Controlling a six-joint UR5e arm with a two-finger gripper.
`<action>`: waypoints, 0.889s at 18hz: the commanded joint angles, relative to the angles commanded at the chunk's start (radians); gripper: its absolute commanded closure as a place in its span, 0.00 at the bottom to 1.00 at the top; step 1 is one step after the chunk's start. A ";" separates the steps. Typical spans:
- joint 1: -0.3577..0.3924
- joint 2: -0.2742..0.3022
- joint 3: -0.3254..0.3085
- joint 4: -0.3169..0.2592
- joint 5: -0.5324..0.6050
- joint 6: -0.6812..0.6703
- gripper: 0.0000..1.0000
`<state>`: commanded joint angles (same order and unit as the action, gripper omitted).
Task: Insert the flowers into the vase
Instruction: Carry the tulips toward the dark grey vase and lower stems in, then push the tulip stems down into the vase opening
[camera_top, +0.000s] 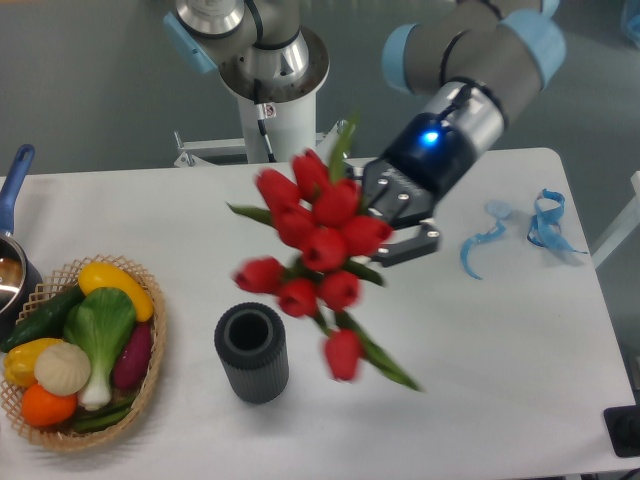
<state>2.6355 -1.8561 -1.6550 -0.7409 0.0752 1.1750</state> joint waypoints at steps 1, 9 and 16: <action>-0.015 0.000 -0.020 0.002 -0.003 0.015 0.82; -0.045 -0.021 -0.075 0.002 -0.049 0.089 0.82; -0.046 -0.044 -0.087 0.002 -0.049 0.106 0.82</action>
<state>2.5894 -1.9005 -1.7425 -0.7394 0.0261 1.2808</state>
